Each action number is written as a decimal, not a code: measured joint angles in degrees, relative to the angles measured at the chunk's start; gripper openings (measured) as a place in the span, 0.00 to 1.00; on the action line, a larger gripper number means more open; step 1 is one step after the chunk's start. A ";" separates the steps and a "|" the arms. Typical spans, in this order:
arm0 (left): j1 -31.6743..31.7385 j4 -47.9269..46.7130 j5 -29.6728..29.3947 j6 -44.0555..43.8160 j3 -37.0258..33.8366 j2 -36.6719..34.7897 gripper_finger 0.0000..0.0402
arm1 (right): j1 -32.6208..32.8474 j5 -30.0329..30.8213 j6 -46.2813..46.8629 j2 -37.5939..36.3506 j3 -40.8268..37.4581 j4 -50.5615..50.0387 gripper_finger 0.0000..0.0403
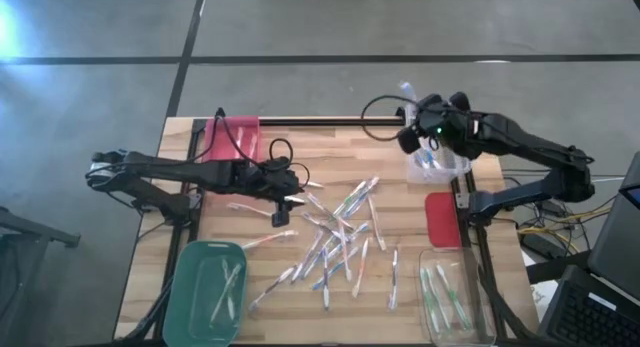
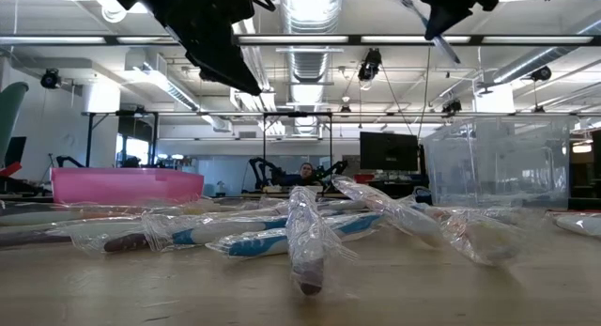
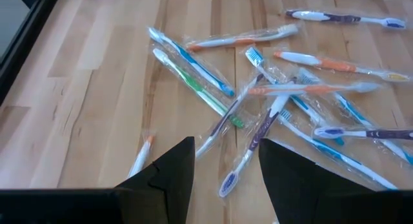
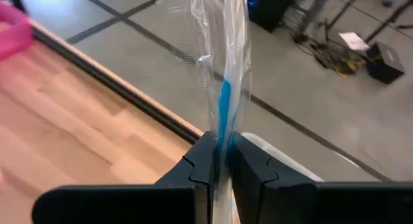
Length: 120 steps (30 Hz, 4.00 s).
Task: Pick & Place Toothbrushes
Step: Put the blue toothbrush into the top transparent bin
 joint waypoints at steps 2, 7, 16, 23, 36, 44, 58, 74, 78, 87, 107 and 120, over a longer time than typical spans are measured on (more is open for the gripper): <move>0.00 0.00 0.00 0.00 0.00 0.00 0.44 | -1.78 -0.92 0.00 -0.02 0.78 -0.59 0.07; 0.04 0.04 0.00 0.07 0.00 0.00 0.44 | -6.66 -4.50 -0.03 0.00 1.04 -0.97 0.07; 0.04 0.17 0.00 0.11 -0.09 0.00 0.44 | -13.55 -6.36 2.77 0.00 -2.22 -4.19 0.07; 0.02 0.58 0.00 0.13 -0.10 0.00 0.44 | -17.54 -10.06 3.12 0.22 -4.70 -4.42 0.07; 0.00 0.67 0.01 0.20 -0.20 0.00 0.44 | -25.24 -18.14 7.06 6.76 -6.42 -8.39 0.07; 0.00 0.68 0.00 0.20 -0.20 0.00 0.44 | -29.14 -18.22 7.61 11.70 -6.44 -15.07 0.07; 0.00 0.68 0.00 0.17 -0.20 0.00 0.44 | -32.09 -23.78 7.41 17.61 -6.55 -17.03 0.07; 0.04 0.68 0.00 0.17 -0.22 0.00 0.44 | -35.50 -24.35 6.35 22.21 -7.80 -17.11 0.07; 0.04 0.66 0.00 0.17 -0.22 0.00 0.44 | -36.27 -24.35 5.75 22.79 -8.70 -17.09 0.07; 0.02 0.68 0.00 0.16 -0.22 0.00 0.44 | -36.29 -24.30 5.31 22.99 -9.59 -16.26 0.07; 0.00 0.67 0.00 0.17 -0.22 0.00 0.44 | -36.29 -24.32 5.31 22.91 -10.16 -15.38 0.17; 0.00 0.67 0.00 0.16 -0.22 0.00 0.44 | -36.32 -24.81 4.32 22.91 -10.29 -15.34 0.26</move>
